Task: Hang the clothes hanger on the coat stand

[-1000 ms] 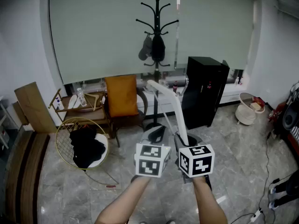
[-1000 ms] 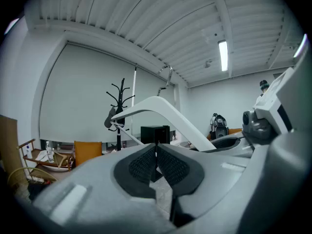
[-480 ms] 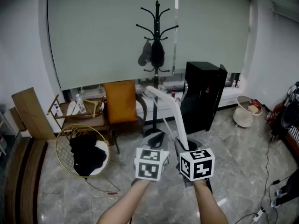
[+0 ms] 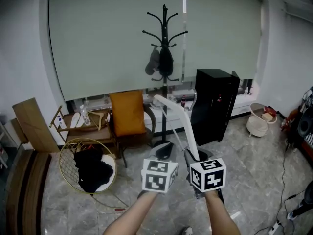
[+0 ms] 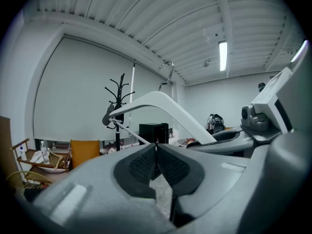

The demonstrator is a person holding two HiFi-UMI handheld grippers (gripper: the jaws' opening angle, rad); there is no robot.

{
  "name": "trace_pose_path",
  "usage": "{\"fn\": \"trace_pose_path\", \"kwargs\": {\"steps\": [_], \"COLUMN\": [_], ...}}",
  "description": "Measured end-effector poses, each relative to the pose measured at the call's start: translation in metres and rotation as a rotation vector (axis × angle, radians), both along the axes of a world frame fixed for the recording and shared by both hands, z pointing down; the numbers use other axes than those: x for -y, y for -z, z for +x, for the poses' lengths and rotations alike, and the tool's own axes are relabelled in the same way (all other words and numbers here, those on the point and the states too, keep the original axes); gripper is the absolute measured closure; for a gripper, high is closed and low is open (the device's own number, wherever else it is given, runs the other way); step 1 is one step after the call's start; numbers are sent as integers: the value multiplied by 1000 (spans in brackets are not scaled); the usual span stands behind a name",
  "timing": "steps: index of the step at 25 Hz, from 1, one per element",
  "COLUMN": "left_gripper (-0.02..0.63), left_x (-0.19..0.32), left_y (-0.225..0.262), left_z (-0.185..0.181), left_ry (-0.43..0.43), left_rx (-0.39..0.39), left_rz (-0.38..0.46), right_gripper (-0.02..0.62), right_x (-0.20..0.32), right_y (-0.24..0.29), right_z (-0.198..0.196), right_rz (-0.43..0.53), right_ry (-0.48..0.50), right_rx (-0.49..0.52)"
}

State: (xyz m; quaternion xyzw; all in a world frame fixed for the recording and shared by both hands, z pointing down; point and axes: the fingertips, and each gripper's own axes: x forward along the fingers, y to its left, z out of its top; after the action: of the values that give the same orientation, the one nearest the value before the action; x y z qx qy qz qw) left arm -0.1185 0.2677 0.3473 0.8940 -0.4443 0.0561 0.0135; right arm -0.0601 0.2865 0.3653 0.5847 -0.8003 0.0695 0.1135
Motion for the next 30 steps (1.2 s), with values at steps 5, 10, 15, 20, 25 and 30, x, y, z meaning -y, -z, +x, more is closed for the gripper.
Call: {"fn": "trace_pose_path", "kwargs": {"steps": [5, 10, 15, 20, 25, 30], "left_gripper": [594, 594, 594, 594, 594, 594], "left_x": [31, 69, 102, 132, 159, 180], "left_y": [3, 18, 27, 28, 32, 30], "left_z": [23, 61, 102, 139, 169, 190], "left_ry": [9, 29, 44, 64, 87, 94], "left_rx": [5, 8, 16, 31, 41, 51], "left_rz": [-6, 23, 27, 21, 31, 31], "right_gripper": [526, 526, 526, 526, 526, 526], "right_x": [32, 71, 106, 137, 164, 186], "right_y": [2, 10, 16, 15, 17, 20], "right_z": [20, 53, 94, 134, 161, 182], "right_rz": [13, 21, 29, 22, 25, 36], "right_ry": [34, 68, 88, 101, 127, 140], "right_rx": [-22, -61, -81, -70, -67, -67]}}
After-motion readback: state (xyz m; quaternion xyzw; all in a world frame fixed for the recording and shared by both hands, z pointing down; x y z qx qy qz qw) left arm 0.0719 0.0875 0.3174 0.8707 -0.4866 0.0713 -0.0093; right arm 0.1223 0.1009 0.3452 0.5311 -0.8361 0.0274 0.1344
